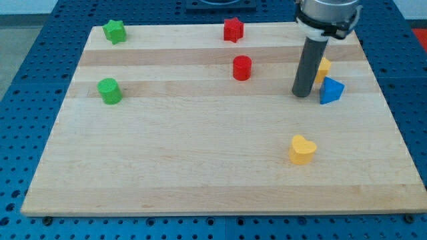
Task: Drag yellow hexagon towards left of the board
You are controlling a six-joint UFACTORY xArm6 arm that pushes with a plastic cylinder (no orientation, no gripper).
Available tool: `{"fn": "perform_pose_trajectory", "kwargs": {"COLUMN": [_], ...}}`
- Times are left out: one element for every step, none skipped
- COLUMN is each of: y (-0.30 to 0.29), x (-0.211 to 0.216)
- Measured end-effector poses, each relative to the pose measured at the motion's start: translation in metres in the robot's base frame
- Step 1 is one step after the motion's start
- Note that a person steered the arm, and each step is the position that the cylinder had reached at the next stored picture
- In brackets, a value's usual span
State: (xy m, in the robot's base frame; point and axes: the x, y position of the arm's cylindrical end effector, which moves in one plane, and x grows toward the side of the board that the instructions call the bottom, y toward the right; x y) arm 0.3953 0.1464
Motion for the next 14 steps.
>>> {"fn": "perform_pose_trajectory", "kwargs": {"y": [0.000, 0.000, 0.000, 0.000, 0.000, 0.012, 0.029, 0.051, 0.073, 0.084, 0.094, 0.095, 0.095, 0.095], "x": [-0.019, -0.034, -0.054, -0.070, -0.089, -0.099, -0.100, -0.100, -0.099, -0.093, -0.078, -0.059, -0.044, -0.034]}}
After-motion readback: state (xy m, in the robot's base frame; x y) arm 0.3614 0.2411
